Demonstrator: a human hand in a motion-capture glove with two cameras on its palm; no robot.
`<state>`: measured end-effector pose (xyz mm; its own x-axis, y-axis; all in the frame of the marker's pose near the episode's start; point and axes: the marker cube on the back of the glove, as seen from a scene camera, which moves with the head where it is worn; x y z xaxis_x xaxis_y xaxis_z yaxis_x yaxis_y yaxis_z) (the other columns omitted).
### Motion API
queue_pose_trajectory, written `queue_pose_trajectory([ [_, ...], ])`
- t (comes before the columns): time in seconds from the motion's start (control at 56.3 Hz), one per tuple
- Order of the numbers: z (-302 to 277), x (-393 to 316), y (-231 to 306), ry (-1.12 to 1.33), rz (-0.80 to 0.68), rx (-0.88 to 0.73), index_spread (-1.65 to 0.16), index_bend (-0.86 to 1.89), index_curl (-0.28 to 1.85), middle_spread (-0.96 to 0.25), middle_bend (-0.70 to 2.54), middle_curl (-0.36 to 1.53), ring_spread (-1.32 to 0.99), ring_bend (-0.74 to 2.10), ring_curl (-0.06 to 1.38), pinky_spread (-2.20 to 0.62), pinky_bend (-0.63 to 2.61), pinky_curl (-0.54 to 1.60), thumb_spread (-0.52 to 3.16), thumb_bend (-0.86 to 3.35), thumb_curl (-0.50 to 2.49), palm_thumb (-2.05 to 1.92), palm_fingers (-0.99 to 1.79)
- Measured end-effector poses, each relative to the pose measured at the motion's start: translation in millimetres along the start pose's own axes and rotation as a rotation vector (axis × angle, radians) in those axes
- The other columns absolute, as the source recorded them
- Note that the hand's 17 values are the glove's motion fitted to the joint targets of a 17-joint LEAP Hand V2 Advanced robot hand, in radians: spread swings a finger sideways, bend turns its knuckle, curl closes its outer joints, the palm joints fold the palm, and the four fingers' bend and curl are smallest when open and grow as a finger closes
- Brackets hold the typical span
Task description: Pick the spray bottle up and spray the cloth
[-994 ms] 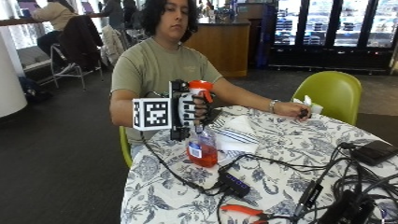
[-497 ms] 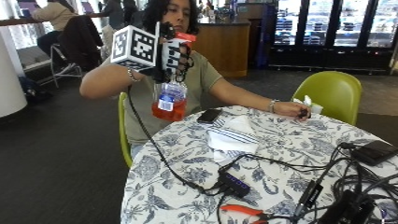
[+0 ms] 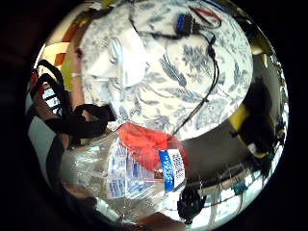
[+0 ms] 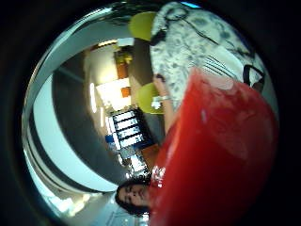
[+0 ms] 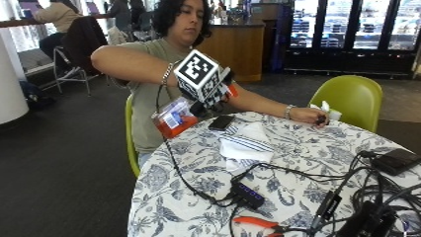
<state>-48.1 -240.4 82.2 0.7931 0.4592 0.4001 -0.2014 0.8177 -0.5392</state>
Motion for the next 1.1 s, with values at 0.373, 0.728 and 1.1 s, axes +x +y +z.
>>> queue_pose_trajectory([
  [0.373,70.4,68.3,-42.3,0.187,0.386,-0.287,-0.20,0.26,0.60,-0.12,0.58,0.55,-0.13,0.67,0.48,-0.23,0.47,0.43,0.46,-0.02,0.79,1.01,1.33],
  [0.728,92.4,86.4,-53.6,0.253,0.475,-0.361,-0.20,0.23,0.62,-0.12,0.58,0.56,-0.13,0.64,0.48,-0.22,0.49,0.43,0.48,-0.02,0.81,1.01,1.31],
  [1.1,100.6,84.2,-57.5,0.279,0.548,-0.425,-0.21,0.21,0.64,-0.12,0.58,0.56,-0.14,0.64,0.48,-0.22,0.49,0.44,0.50,-0.02,0.82,1.02,1.32],
])
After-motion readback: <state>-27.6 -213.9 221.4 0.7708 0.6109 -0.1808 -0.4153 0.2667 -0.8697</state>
